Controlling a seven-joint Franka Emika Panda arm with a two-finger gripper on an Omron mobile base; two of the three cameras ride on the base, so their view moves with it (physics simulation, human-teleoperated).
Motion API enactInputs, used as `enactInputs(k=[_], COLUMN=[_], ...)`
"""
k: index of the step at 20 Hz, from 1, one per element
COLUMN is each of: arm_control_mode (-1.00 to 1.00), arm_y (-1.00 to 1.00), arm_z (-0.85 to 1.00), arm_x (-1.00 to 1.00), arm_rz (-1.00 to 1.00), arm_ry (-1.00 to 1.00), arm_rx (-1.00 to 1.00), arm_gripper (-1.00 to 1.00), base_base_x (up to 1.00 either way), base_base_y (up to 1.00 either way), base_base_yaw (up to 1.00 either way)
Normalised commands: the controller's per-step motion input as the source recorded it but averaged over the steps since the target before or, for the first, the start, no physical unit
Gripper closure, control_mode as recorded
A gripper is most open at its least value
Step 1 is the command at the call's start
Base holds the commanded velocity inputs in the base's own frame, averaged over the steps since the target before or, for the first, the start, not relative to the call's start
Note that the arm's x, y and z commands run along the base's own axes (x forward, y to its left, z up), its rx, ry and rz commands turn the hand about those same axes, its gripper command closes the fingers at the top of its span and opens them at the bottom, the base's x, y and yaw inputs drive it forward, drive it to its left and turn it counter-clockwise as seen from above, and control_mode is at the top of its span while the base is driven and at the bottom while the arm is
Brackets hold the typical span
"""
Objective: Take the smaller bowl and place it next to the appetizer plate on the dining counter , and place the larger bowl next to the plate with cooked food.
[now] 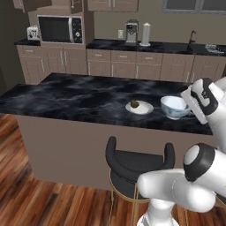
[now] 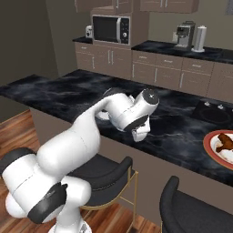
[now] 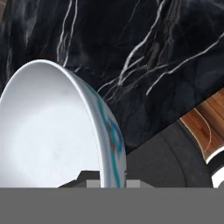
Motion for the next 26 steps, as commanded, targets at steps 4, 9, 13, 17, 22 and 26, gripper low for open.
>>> enactInputs(k=[4,9,13,17,22,26], arm_control_mode=[-1.0,-1.0,-1.0,-1.0,-1.0,-1.0], arm_y=[0.0,0.0,-0.06,-0.13,-0.1,-0.02], arm_z=[-0.29,-0.19,-0.25,-0.35,-0.31,-0.16], arm_x=[0.35,0.45,0.43,0.47,0.54,0.5], arm_rz=[0.0,0.0,0.0,0.0,0.0,0.0], arm_ry=[0.0,0.0,0.0,0.0,0.0,0.0], arm_rx=[0.01,0.0,0.0,0.0,0.0,0.0], arm_gripper=[1.0,1.0,1.0,1.0,1.0,1.0], base_base_x=[0.0,0.0,0.0,0.0,0.0,0.0], base_base_y=[0.0,0.0,0.0,0.0,0.0,0.0], base_base_yaw=[0.0,0.0,0.0,0.0,0.0,0.0])
